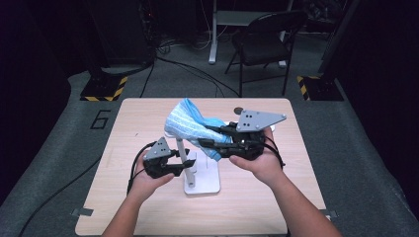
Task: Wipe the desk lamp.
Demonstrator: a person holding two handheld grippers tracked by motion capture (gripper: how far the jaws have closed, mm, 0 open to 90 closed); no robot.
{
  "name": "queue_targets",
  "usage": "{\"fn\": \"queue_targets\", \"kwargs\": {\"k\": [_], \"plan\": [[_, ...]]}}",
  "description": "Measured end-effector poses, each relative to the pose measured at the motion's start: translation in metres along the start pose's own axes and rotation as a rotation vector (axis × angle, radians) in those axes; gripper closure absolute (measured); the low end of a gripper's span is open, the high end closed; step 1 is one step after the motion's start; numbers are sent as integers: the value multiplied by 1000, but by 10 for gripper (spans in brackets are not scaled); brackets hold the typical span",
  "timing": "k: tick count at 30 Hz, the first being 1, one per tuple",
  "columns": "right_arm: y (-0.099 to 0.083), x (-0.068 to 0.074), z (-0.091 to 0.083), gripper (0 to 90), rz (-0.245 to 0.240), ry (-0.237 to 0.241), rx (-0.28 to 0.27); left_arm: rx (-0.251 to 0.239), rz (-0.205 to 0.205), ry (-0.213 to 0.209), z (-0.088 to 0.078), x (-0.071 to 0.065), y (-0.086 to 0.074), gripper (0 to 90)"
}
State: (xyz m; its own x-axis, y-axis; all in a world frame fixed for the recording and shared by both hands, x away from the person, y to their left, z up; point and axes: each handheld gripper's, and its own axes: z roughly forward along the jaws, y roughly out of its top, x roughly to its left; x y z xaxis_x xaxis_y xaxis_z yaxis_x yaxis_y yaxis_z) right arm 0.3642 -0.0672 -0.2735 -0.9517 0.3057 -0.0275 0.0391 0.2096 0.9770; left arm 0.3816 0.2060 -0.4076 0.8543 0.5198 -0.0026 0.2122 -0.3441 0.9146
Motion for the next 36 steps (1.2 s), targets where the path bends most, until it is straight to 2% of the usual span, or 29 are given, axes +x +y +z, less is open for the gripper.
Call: {"fn": "queue_targets", "kwargs": {"k": [5,12,20,29,32,36], "plan": [[-7,2,-6,646,21,11,-11,-3,1,-4,0,0,0,539],[-14,5,-12,665,27,15,-11,-4,0,-2,0,0,0,539],[-21,6,-16,674,70,48,-8,0,1,3,0,0,0,539],[-36,6,-22,679,102,67,-9,-8,-5,4,0,0,0,539],[-47,5,-28,680,133,71,-5,1,-4,-2,0,0,0,539],[-54,3,-30,680,145,69,5,5,2,-6,-1,1,0,538]]}}
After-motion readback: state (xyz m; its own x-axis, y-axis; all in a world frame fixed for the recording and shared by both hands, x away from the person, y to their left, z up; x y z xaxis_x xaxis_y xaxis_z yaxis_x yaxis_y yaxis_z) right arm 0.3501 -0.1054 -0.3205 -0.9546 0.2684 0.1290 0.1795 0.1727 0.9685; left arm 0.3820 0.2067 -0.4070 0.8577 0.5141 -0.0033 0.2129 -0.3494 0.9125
